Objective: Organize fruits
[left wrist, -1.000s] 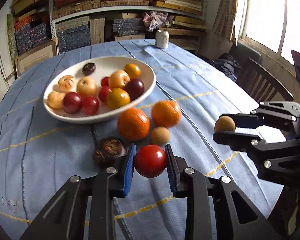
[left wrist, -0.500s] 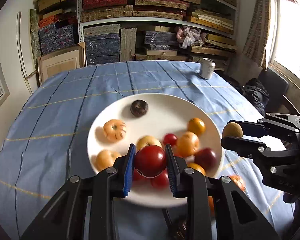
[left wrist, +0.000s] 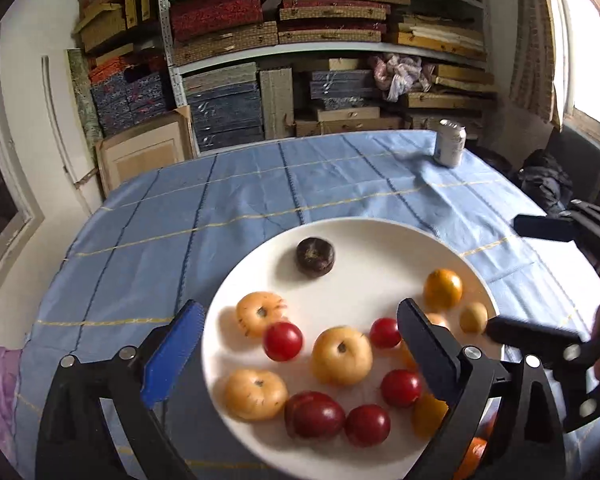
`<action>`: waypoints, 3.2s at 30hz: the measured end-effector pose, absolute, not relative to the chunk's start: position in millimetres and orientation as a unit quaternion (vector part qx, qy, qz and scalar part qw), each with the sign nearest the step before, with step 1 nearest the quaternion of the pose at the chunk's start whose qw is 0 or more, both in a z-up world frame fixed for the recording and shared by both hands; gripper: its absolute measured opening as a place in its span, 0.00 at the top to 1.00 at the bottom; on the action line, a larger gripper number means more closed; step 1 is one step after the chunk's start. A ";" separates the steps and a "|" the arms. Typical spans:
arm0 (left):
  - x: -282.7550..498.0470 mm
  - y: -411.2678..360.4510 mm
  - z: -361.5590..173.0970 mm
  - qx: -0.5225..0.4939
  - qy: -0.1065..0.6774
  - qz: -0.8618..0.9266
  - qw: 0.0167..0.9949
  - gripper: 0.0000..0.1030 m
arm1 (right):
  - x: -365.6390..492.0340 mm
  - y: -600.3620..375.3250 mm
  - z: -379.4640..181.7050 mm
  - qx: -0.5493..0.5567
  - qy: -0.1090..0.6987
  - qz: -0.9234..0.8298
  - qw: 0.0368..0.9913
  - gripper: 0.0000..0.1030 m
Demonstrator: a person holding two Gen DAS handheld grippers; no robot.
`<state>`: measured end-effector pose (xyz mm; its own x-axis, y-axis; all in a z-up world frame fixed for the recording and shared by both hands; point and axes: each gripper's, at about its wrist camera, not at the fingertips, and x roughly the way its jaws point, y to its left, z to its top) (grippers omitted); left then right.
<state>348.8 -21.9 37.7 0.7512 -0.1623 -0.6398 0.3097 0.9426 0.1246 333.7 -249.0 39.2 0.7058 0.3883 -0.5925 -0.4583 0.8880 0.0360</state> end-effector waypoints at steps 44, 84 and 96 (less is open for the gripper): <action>232.7 -26.3 -54.3 0.119 0.419 -0.194 0.879 0.24 | 261.7 -258.4 -37.4 -0.047 0.405 0.153 0.900 0.04; 299.3 -19.8 22.6 0.083 0.370 -0.219 0.899 0.66 | 299.5 -243.9 43.4 0.026 0.339 0.182 0.923 0.55; 224.0 -10.6 -28.8 0.123 0.408 -0.238 0.873 0.22 | 295.0 -249.7 35.2 0.034 0.340 0.198 0.919 0.55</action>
<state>224.0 -10.6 -28.9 0.5544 -0.3151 -0.7703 0.5155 0.8567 0.0206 295.0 -249.7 35.2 0.6906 0.3879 -0.6104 -0.3415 0.9189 0.1976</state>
